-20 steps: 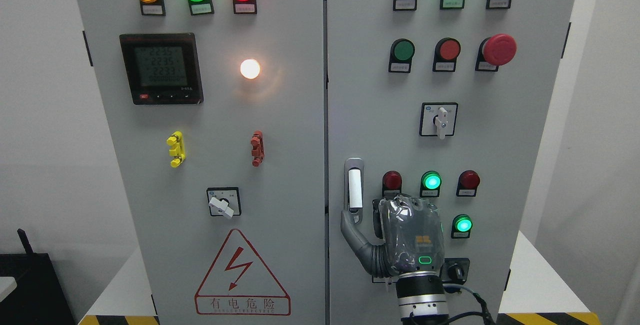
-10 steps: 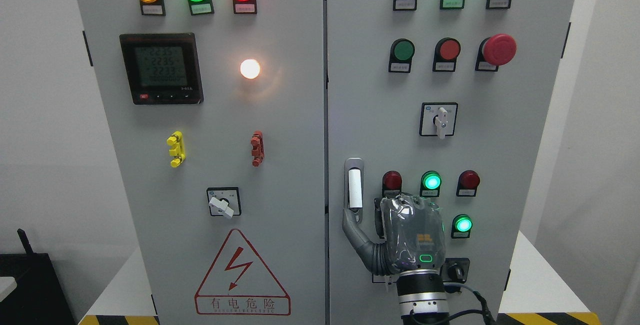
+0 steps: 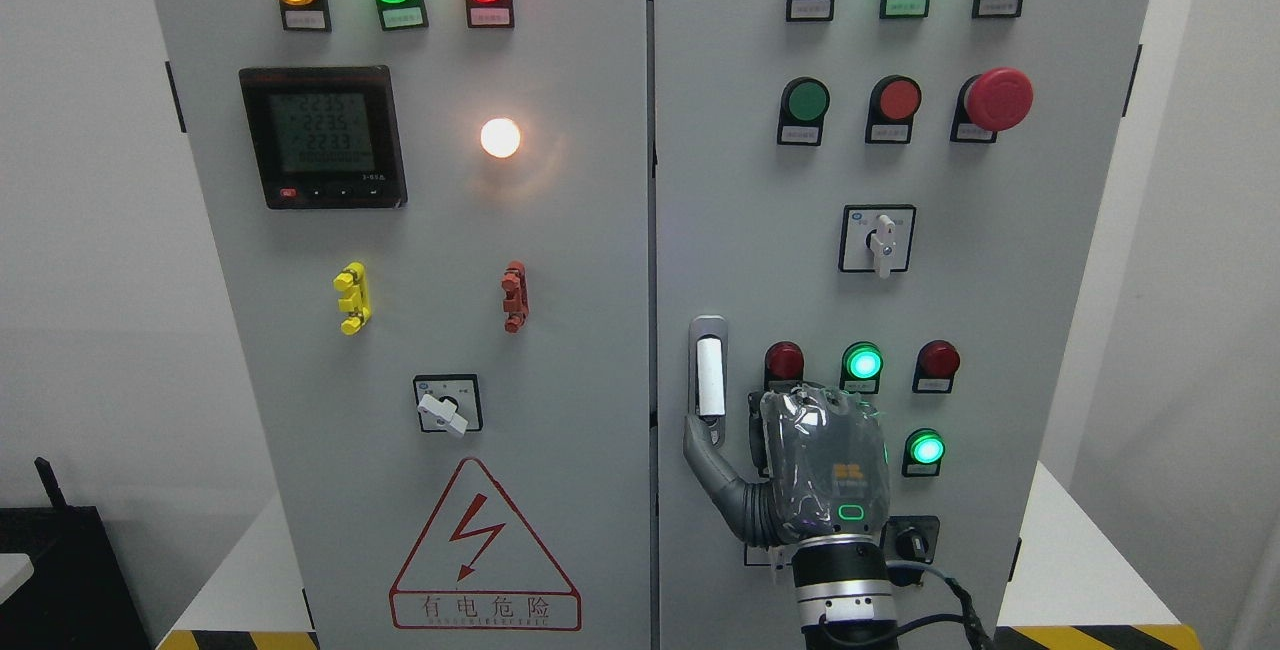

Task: Release door handle

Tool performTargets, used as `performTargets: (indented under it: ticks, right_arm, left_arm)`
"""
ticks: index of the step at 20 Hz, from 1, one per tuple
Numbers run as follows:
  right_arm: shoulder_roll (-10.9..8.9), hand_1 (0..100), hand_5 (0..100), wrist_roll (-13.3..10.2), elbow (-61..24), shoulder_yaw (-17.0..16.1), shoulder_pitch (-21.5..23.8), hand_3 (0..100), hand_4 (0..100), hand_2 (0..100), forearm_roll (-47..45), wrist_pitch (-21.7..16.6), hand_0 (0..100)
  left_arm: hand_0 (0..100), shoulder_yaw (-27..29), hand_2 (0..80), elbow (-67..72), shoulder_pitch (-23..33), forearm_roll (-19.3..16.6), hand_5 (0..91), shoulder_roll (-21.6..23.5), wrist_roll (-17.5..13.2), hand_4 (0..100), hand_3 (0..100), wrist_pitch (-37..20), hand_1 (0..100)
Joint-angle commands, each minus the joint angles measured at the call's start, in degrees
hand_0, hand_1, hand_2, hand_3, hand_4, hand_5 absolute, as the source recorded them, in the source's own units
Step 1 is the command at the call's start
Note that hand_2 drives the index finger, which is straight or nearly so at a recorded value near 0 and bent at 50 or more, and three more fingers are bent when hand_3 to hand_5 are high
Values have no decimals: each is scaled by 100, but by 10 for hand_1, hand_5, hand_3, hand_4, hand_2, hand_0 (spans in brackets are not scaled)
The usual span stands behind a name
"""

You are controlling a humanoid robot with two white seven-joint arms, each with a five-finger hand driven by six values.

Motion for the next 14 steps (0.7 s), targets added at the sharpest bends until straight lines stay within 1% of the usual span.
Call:
performTargets:
  ticks: [1, 14]
  right_arm:
    - [1, 165, 919, -24, 30, -8, 8, 1000, 880, 1000, -28, 10, 352]
    - [10, 154, 919, -50, 21, -105, 8, 1000, 880, 1000, -46, 10, 384]
  left_arm:
    - [120, 97, 0, -1, -150, 0, 0, 0, -1, 0, 0, 3, 389]
    - [120, 97, 0, -1, -150, 0, 0, 0, -1, 0, 0, 3, 389]
